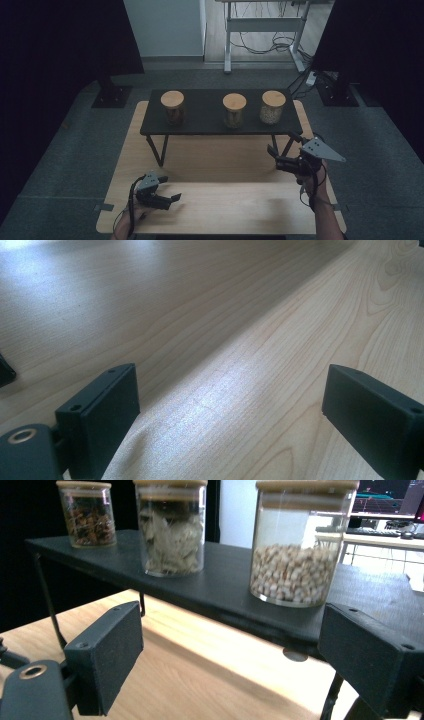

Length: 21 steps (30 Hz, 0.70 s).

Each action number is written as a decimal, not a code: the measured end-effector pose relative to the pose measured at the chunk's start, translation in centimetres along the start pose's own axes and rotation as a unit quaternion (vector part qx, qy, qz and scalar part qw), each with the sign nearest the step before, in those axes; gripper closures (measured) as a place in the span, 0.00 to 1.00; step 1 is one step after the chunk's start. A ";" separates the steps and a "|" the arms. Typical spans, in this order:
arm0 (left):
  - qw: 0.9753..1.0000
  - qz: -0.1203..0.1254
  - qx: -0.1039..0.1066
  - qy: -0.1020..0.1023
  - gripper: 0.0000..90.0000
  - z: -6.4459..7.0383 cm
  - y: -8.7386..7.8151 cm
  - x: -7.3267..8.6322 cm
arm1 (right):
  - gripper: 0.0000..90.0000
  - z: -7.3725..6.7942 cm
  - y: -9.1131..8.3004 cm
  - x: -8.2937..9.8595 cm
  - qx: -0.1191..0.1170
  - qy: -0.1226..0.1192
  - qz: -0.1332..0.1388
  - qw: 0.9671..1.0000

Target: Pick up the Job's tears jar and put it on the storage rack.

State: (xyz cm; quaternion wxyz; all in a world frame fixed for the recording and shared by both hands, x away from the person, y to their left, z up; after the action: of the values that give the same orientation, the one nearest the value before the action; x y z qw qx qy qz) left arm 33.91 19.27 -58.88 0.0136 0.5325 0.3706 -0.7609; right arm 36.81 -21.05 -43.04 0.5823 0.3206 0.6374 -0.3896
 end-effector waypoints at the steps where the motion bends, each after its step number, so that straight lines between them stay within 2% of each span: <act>1: 1.000 0.000 0.000 0.000 0.08 0.0 0.0 0.0 | 0.12 0.0 -0.2 0.3 -0.001 0.002 0.000 1.000; 12: 1.000 0.001 -0.003 -0.001 0.08 0.0 0.0 0.0 | 0.11 -1.0 -1.4 4.6 -0.027 0.014 -0.013 0.999; 21: 1.000 0.000 -0.003 -0.002 0.08 0.0 0.0 0.0 | 0.11 -1.0 -1.4 8.2 -0.026 0.035 -0.039 0.998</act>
State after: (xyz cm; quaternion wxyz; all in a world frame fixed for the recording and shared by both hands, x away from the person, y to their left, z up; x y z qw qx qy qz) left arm 33.93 19.33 -58.87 0.0160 0.5313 0.3723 -0.7608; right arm 34.13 -21.20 -50.96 0.5523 0.2940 0.6789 -0.3842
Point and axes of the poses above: each handheld gripper's, and its own axes: y roughly forward along the jaws, x roughly out of its underside, z roughly to its right, the point moved 7 cm from there along y, roughly forward along the jaws, and after that the axes turned 4 degrees about x, right-handed, at the moved point
